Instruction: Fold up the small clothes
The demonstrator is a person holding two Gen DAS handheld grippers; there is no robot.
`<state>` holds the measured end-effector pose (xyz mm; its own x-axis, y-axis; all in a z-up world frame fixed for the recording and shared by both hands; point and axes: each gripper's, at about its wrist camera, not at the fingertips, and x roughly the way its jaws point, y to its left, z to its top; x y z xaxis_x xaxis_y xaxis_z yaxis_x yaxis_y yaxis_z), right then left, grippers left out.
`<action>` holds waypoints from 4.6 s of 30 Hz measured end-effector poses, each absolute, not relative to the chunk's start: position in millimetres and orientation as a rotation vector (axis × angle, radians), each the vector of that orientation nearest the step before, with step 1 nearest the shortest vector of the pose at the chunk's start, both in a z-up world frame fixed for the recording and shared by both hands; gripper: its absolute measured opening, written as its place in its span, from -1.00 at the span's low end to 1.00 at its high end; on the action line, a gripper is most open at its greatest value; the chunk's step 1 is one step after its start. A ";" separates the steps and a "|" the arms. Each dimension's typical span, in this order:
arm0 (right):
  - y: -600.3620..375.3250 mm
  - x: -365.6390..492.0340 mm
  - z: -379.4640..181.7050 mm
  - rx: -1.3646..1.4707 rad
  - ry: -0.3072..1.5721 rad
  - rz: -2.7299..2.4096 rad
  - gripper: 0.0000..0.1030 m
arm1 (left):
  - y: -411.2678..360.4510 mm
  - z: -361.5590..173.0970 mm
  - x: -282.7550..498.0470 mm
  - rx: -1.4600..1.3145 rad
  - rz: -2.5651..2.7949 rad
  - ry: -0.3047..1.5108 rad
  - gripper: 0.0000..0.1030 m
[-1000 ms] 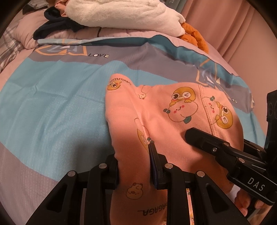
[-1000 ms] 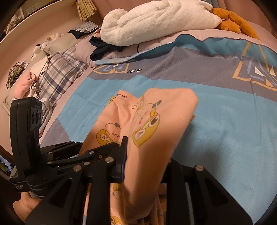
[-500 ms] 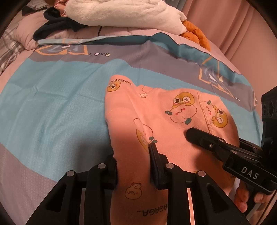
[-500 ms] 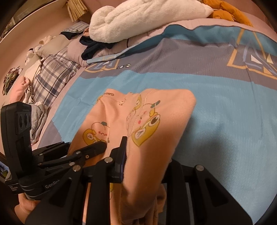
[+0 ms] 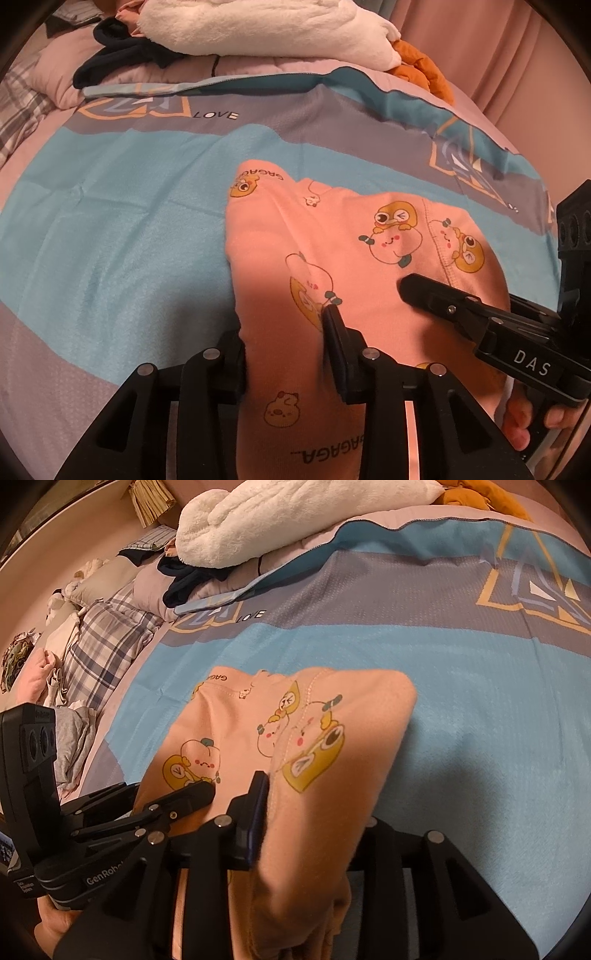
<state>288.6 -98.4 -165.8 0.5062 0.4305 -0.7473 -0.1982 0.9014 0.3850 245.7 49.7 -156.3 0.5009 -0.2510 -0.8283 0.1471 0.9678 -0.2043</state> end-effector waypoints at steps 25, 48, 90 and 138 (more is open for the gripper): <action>-113.2 290.9 -162.7 0.256 0.960 0.324 -0.14 | 55.5 -159.1 246.8 -0.079 -0.183 1.017 0.21; -124.8 290.2 -160.8 0.266 0.962 0.287 -0.08 | 62.4 -158.2 235.9 -0.045 -0.156 1.017 0.40; -105.5 224.3 -152.3 0.087 0.978 0.313 -0.05 | 60.3 -152.9 184.2 -0.001 -0.101 1.027 0.40; -92.4 75.2 -87.3 -0.005 0.840 0.275 1.00 | 55.2 -94.8 73.4 -0.032 -0.108 0.972 0.97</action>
<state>75.2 -92.4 -87.3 0.6345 0.2384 -0.7352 -0.2421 0.9647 0.1039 73.4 55.2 -94.8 0.5585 -0.1061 -0.8227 0.0774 0.9941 -0.0757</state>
